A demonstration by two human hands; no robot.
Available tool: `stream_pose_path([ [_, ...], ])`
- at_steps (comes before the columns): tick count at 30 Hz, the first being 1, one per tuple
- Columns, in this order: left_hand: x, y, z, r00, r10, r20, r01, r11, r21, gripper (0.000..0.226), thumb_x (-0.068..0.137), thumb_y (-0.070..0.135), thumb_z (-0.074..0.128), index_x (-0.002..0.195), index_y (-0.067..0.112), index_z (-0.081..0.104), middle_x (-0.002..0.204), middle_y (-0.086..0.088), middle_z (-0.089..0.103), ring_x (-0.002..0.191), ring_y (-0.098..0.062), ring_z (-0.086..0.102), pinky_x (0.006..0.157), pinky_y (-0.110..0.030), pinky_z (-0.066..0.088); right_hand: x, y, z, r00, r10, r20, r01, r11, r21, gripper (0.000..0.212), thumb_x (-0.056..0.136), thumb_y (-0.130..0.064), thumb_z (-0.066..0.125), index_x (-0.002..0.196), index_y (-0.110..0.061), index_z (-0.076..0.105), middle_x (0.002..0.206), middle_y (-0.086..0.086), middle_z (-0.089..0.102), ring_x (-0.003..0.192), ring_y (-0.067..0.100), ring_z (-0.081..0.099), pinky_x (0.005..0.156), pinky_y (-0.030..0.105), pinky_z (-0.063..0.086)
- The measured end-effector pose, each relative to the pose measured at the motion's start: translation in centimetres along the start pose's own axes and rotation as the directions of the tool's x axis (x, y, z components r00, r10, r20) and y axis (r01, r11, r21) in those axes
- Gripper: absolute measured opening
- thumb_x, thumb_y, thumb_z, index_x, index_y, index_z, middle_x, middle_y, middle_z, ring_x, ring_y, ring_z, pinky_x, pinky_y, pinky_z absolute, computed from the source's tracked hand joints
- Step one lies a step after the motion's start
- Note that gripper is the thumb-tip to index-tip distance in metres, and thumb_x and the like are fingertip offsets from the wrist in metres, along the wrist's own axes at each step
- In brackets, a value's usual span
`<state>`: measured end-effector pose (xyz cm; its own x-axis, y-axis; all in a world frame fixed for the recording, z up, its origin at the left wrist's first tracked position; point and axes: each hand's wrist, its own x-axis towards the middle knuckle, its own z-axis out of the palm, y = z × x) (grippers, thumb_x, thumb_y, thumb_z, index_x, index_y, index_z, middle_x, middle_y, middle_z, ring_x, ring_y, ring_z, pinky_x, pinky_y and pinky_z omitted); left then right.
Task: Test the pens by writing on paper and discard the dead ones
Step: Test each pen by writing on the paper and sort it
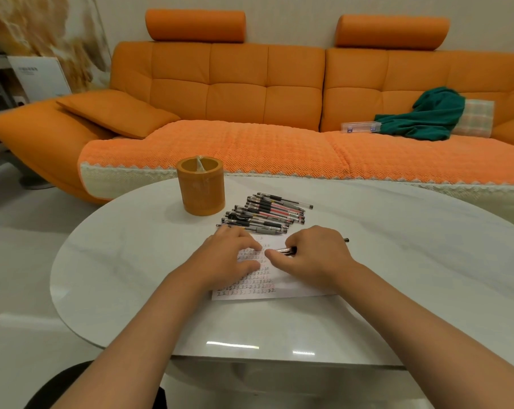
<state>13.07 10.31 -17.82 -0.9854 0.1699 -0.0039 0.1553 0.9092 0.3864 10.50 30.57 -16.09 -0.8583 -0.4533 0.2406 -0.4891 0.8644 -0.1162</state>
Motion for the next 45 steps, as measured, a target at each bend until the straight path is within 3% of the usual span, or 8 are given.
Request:
stream_pose_path([
  [7, -0.3, 0.6, -0.1, 0.998, 0.060, 0.035, -0.058, 0.996, -0.075, 0.035, 0.089, 0.049, 0.067, 0.123, 0.046, 0.061, 0.132, 0.019, 0.047, 0.129, -0.007, 0.034, 0.111, -0.042, 0.036, 0.2, 0.0, 1.1, 0.998, -0.033, -0.054, 0.034, 0.999, 0.008, 0.062, 0.079, -0.073, 0.043, 0.052, -0.018, 0.037, 0.045, -0.001, 0.032, 0.047, 0.016, 0.025, 0.048, 0.030, 0.024],
  [13, -0.2, 0.4, 0.0, 0.998, 0.058, 0.032, -0.055, 0.995, -0.081, 0.031, 0.094, 0.040, 0.063, 0.125, 0.043, 0.062, 0.131, 0.019, 0.047, 0.131, -0.008, 0.033, 0.113, -0.043, 0.035, 0.2, -0.8, 0.6, 1.000, -0.027, -0.005, 0.026, 1.000, -0.013, 0.054, 0.075, -0.063, 0.045, 0.052, -0.017, 0.029, 0.046, 0.001, 0.017, 0.051, 0.018, 0.018, 0.047, 0.030, 0.016],
  [18, -0.1, 0.3, 0.1, 0.998, 0.057, 0.032, -0.054, 0.995, -0.088, 0.029, 0.097, 0.037, 0.059, 0.125, 0.040, 0.061, 0.129, 0.020, 0.048, 0.126, -0.006, 0.036, 0.109, -0.037, 0.037, 0.8, -0.9, 1.0, 0.999, -0.024, -0.039, 0.026, 0.998, 0.055, 0.061, 0.089, -0.067, 0.045, 0.052, -0.019, 0.033, 0.047, -0.001, 0.029, 0.048, 0.016, 0.026, 0.049, 0.032, 0.024],
  [24, -0.4, 1.6, -0.4, 0.997, -0.024, -0.078, -0.018, 0.869, -0.495, 0.022, 0.098, 0.031, 0.055, 0.089, 0.026, 0.074, 0.080, 0.011, 0.071, 0.079, -0.003, 0.065, 0.075, -0.029, 0.052, 0.4, -0.6, 1.2, 0.992, -0.127, -0.010, 0.127, 0.991, 0.045, 0.052, 0.088, -0.069, 0.033, 0.066, -0.024, 0.048, 0.056, -0.003, 0.050, 0.053, 0.011, 0.045, 0.049, 0.030, 0.027],
  [28, -0.4, 1.1, -0.5, 0.994, -0.063, -0.093, 0.010, 0.871, -0.491, 0.011, 0.093, 0.027, 0.066, 0.091, 0.030, 0.076, 0.081, 0.016, 0.075, 0.075, 0.003, 0.066, 0.078, -0.028, 0.056, 0.3, 0.0, 1.1, 0.986, -0.162, 0.040, 0.151, 0.969, 0.194, 0.018, 0.089, -0.038, 0.054, 0.105, -0.030, 0.052, 0.089, -0.014, 0.056, 0.083, 0.012, 0.054, 0.069, 0.031, 0.044],
  [31, -0.3, 1.1, -0.9, 0.987, -0.107, -0.121, 0.021, 0.827, -0.562, 0.008, 0.090, 0.027, 0.071, 0.092, 0.029, 0.078, 0.082, 0.015, 0.075, 0.081, -0.001, 0.069, 0.081, -0.030, 0.058, 0.7, 0.6, 0.9, 0.995, -0.098, -0.031, 0.102, 0.929, 0.357, 0.013, 0.091, -0.016, 0.066, 0.100, -0.025, 0.064, 0.095, -0.009, 0.062, 0.086, 0.011, 0.057, 0.077, 0.034, 0.052],
  [38, -0.2, 1.7, -1.2, 0.979, -0.153, -0.135, 0.043, 0.802, -0.596, 0.008, 0.091, 0.027, 0.071, 0.088, 0.033, 0.076, 0.080, 0.016, 0.075, 0.075, 0.002, 0.066, 0.065, -0.017, 0.049, 0.8, 1.2, -0.5, 0.985, -0.159, -0.070, 0.162, 0.986, 0.044, 0.022, 0.096, -0.041, 0.061, 0.114, -0.037, 0.071, 0.102, -0.012, 0.074, 0.092, 0.012, 0.063, 0.071, 0.030, 0.049],
  [45, -0.2, 1.2, -1.7, 0.973, -0.185, -0.138, 0.063, 0.787, -0.614, 0.009, 0.093, 0.026, 0.068, 0.092, 0.028, 0.076, 0.079, 0.013, 0.075, 0.077, -0.008, 0.066, 0.065, -0.024, 0.051, 1.0, 1.7, 0.0, 0.972, -0.213, -0.097, 0.228, 0.956, 0.184, 0.014, 0.095, -0.024, 0.065, 0.108, -0.021, 0.070, 0.097, -0.007, 0.068, 0.088, 0.015, 0.057, 0.072, 0.031, 0.046],
])
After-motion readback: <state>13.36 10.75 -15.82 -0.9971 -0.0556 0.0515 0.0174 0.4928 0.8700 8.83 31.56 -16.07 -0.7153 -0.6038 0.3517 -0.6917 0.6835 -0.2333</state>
